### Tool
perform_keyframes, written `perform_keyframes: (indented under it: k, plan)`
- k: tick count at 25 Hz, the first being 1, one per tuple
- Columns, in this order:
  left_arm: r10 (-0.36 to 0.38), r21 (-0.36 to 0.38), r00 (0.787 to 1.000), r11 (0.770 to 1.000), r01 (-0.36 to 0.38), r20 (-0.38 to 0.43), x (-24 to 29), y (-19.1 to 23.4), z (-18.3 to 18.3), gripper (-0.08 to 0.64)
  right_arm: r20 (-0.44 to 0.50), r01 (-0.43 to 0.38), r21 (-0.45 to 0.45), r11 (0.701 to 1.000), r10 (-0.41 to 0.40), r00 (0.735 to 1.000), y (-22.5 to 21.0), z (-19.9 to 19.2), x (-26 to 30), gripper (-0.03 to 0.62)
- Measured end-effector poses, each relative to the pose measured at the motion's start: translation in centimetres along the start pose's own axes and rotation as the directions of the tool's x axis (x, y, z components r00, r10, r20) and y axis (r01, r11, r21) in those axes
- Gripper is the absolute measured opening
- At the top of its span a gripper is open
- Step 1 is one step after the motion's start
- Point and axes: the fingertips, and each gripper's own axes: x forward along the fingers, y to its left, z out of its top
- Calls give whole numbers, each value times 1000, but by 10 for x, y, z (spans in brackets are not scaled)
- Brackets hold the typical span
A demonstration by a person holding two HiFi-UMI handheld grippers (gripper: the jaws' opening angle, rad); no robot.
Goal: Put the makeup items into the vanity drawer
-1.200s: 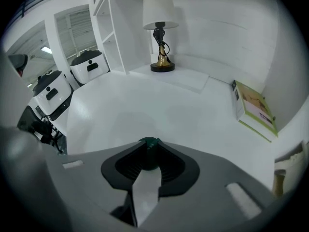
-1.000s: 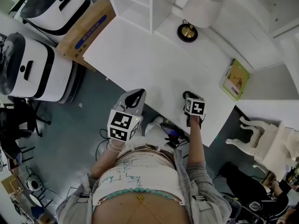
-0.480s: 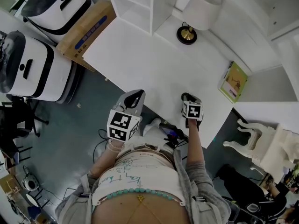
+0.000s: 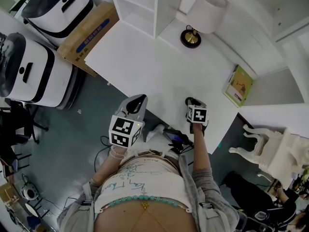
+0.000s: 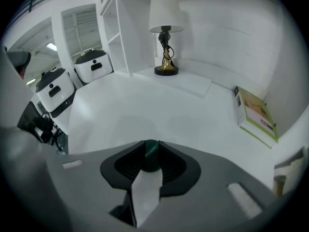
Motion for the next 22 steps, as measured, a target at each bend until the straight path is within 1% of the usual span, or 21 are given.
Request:
perform_keyframes:
  k: [2, 3, 5, 7, 9, 12, 14, 16, 19, 22]
  plan:
    - [4, -2, 1000, 1000, -4, -2, 0, 1, -1, 2, 0, -17, 58, 998, 17, 1000, 2, -1, 0, 110]
    - [5, -3, 1000, 1000, -5, -4, 1, 2, -2, 2, -13, -12, 68, 998, 13, 1000, 1, -3, 3, 112]
    - [6, -4, 1000, 1000, -6, -6, 1, 2, -2, 2, -38, 18, 54, 998, -16, 999, -3, -9, 8, 127]
    - [7, -5, 1000, 1000, -7, -5, 1, 3, -2, 2, -35, 34, 47, 998, -33, 999, -4, -11, 9, 127]
    - [10, -6, 1000, 1000, -10, -6, 1, 4, -3, 2, -26, 30, 45, 999, -28, 999, -4, -11, 10, 118]
    - [12, -5, 1000, 1000, -12, -11, 1, 6, -4, 2, -23, 17, 10, 1000, -17, 1000, -3, -10, 10, 101]
    - [10, -6, 1000, 1000, -10, -13, 2, 6, -5, 2, -23, 18, -13, 1000, -18, 1000, -3, -11, 9, 78]
    - [6, -5, 1000, 1000, -6, -13, 2, 5, -5, 2, -20, 25, -27, 999, -25, 999, -2, -11, 9, 29]
    - [2, -6, 1000, 1000, -2, -13, 1, 4, -5, 2, -19, 32, -44, 999, -33, 999, -1, -9, 10, 29]
    - [5, -6, 1000, 1000, -5, -10, -2, 4, -5, 2, -17, 15, -31, 999, -16, 1000, -1, -9, 9, 28]
